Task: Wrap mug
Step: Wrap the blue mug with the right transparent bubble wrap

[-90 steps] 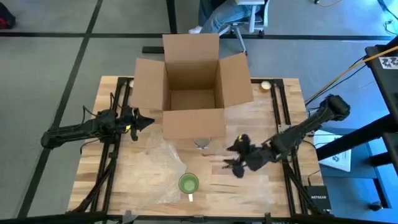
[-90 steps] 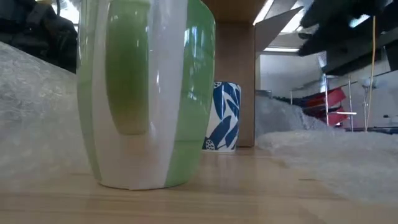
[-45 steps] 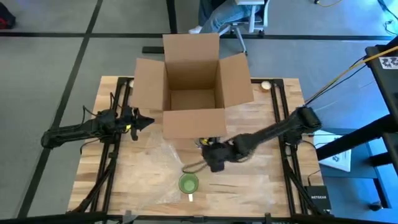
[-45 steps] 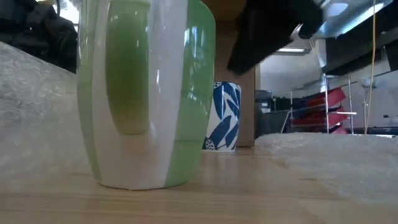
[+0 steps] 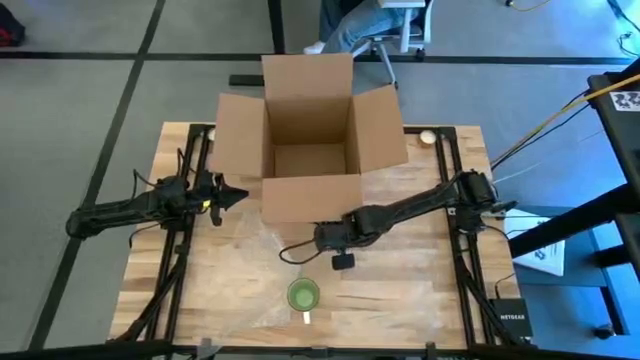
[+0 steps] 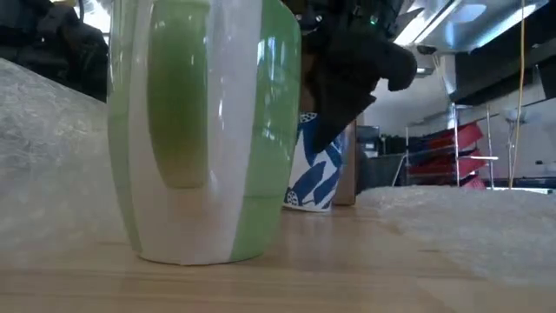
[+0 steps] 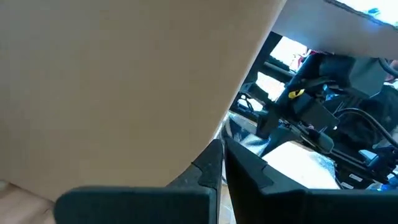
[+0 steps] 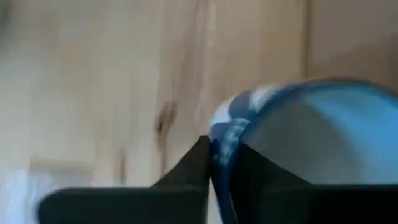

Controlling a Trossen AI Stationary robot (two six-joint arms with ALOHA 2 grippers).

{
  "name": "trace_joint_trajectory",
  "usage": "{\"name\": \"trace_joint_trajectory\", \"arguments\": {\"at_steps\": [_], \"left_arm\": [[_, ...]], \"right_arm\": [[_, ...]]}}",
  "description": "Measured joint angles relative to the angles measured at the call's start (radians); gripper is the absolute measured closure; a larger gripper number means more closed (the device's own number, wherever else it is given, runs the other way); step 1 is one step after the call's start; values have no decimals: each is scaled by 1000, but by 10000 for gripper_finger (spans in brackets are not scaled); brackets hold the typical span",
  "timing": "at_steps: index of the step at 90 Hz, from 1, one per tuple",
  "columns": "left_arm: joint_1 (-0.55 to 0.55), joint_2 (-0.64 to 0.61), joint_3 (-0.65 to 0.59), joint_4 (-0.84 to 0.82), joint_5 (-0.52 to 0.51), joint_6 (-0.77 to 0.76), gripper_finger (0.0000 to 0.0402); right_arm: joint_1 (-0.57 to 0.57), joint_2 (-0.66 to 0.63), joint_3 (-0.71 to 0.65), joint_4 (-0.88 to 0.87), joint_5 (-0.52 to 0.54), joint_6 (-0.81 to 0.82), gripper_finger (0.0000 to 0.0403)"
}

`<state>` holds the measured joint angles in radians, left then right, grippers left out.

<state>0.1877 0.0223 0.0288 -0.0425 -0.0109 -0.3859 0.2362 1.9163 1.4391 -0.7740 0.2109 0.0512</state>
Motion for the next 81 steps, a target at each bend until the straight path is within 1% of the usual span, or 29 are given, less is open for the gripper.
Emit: {"name": "trace_joint_trajectory", "arguments": {"at_steps": [8, 16, 24, 32, 38, 45, 57, 62, 70, 81], "left_arm": [[0, 0, 0, -1, 0, 0, 402], [0, -1, 0, 1, 0, 0, 402], [0, 0, 0, 0, 0, 0, 402], [0, 0, 0, 0, 0, 0, 402], [0, 0, 0, 0, 0, 0, 402], [0, 0, 0, 0, 0, 0, 402], [0, 0, 0, 1, 0, 0, 402], [0, 0, 0, 1, 0, 0, 402], [0, 0, 0, 1, -4, 0, 402], [0, 0, 0, 6, -40, 3, 402]], "right_arm": [[16, -19, 61, -97, 26, 48, 387], [51, -67, 142, -202, 51, 93, 395], [101, -127, 173, -252, 31, 196, 393], [153, -176, 147, -361, -15, 333, 396], [190, -203, 106, -440, -31, 443, 398], [226, -241, 36, -497, -26, 562, 397], [258, -315, -133, -491, -27, 700, 397], [255, -346, -204, -464, -18, 729, 397], [244, -387, -307, -394, 12, 732, 397], [205, -404, -389, -340, 1, 729, 397]]}}
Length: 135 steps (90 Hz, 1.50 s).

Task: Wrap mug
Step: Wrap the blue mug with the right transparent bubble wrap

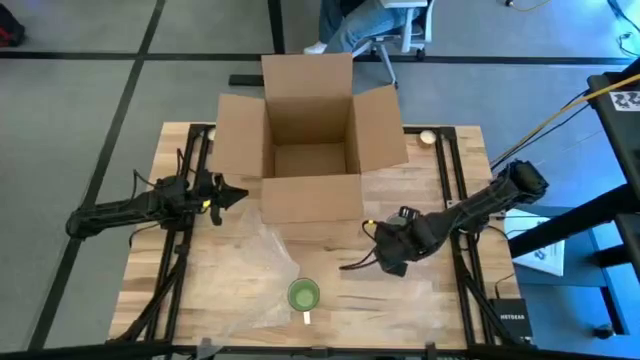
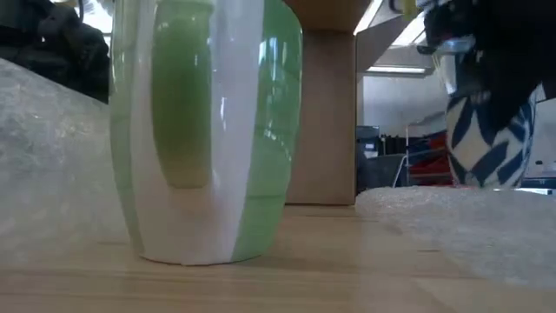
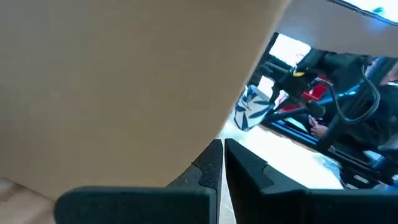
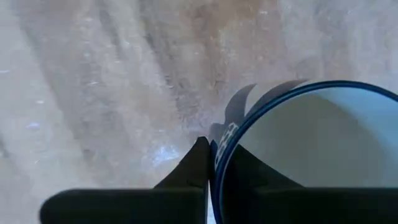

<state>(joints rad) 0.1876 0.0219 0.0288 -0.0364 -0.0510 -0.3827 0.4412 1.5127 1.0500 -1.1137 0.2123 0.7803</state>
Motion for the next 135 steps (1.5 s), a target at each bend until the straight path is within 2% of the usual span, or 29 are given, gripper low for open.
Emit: {"name": "trace_joint_trajectory", "arguments": {"at_steps": [10, 16, 34, 50, 64, 76, 83, 94, 104, 117, 125, 135], "left_arm": [[0, 0, 0, 2, -12, -5, 402], [0, 0, 0, 2, -13, -6, 402], [0, 0, 0, 4, -16, -7, 402], [0, 0, 0, 4, -16, -7, 402], [0, 0, -1, 5, -14, -7, 402], [0, 0, -1, 5, -13, -10, 402], [0, 0, -1, 5, -12, -18, 402], [0, 0, -1, 5, -12, -21, 402], [0, 0, -1, 5, -12, -23, 402], [0, 0, -1, 5, -12, -23, 402], [0, 0, -1, 5, -11, -23, 402], [0, 0, -1, 5, -12, -31, 402]], "right_arm": [[-19, 6, -46, 75, -21, -48, 397], [-25, 7, -70, 132, 6, -64, 397], [-36, 5, -83, 138, 11, -71, 386], [-36, 10, -59, 75, -11, -48, 312], [-27, -2, 58, -66, -18, -46, 236], [2, -26, 195, -185, -22, 1, 193], [58, -41, 249, -127, -24, 52, 179], [193, -36, 260, 85, -49, 128, 170], [310, 34, 229, 310, -48, 119, 169], [401, 208, 227, 477, -29, 61, 169], [429, 323, 248, 502, -58, 36, 175], [445, 438, 290, 446, -155, 44, 188]]}}
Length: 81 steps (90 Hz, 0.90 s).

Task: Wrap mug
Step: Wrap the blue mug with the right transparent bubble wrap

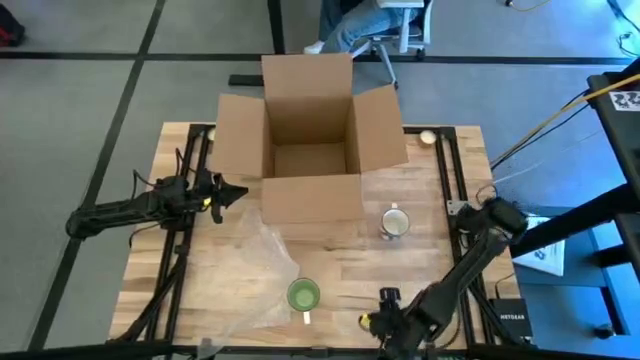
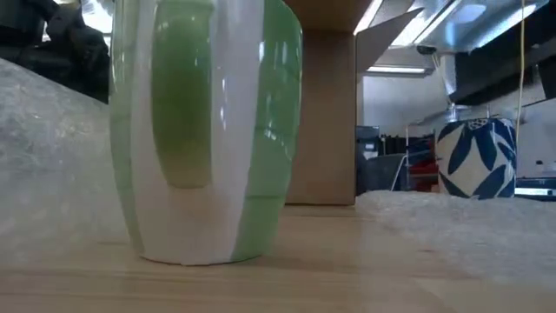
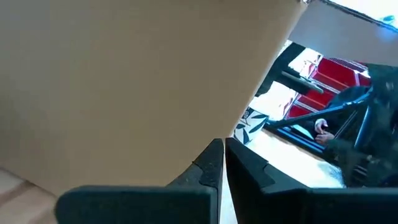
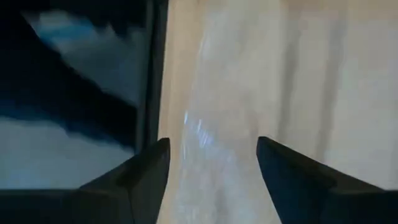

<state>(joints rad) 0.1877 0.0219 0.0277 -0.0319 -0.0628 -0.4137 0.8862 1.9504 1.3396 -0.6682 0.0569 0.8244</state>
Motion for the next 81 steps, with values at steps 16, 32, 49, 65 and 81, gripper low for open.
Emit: {"name": "trace_joint_trajectory", "arguments": {"at_steps": [16, 32, 49, 65, 81], "left_arm": [[0, 0, 0, 0, 0, -4, 402], [0, 0, 0, 0, 0, -6, 402], [0, 0, 0, 0, 0, -6, 402], [0, 0, 0, -1, 8, -7, 402], [0, 0, 0, 0, 7, -7, 402]], "right_arm": [[-8, 84, 32, -19, -79, 13, 207], [-34, 88, 37, -55, -143, 87, 278], [-54, 87, 35, -57, -264, 83, 391], [-55, 23, 92, -106, -241, 55, 401], [-56, -76, 162, -275, -96, 71, 402]]}}
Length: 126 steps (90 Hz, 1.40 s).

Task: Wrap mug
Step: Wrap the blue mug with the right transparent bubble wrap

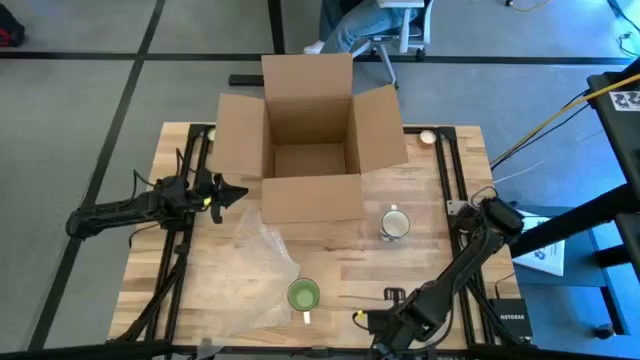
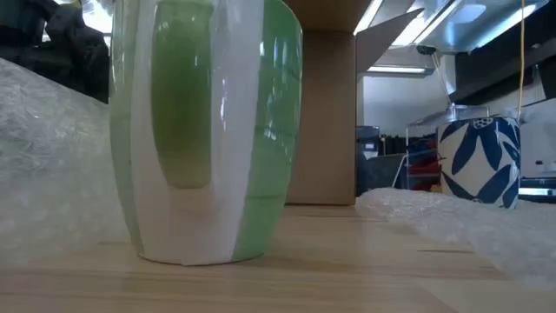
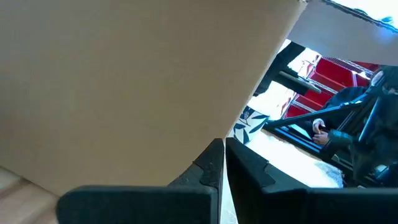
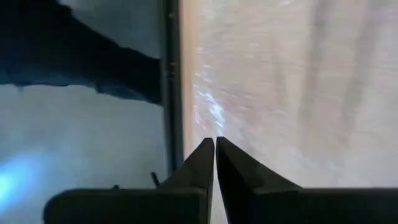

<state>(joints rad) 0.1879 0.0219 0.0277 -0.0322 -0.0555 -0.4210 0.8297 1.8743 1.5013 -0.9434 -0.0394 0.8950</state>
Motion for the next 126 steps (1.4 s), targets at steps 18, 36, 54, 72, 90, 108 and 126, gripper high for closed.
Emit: {"name": "trace_joint_trajectory", "arguments": {"at_steps": [18, 36, 54, 72, 90, 108, 126], "left_arm": [[0, 0, 0, 0, 0, 0, 402], [0, 0, 0, -2, 14, 0, 402], [0, 0, 0, -3, 19, 5, 402], [0, 0, 0, -3, 18, 5, 402], [0, 0, 0, -3, 15, 10, 402], [0, 0, 0, -2, 14, 9, 402], [0, 0, 0, -3, 15, 10, 402]], "right_arm": [[1, -108, 34, -246, 256, 116, 401], [1, -94, -38, -215, 306, 136, 379], [16, -28, -117, -54, 222, 94, 296], [21, 38, -129, -4, 216, 69, 207], [21, 120, -129, 4, 198, 41, 172], [-9, 157, -128, 27, 103, -47, 188], [-43, 152, -158, 84, 12, -93, 240]]}}
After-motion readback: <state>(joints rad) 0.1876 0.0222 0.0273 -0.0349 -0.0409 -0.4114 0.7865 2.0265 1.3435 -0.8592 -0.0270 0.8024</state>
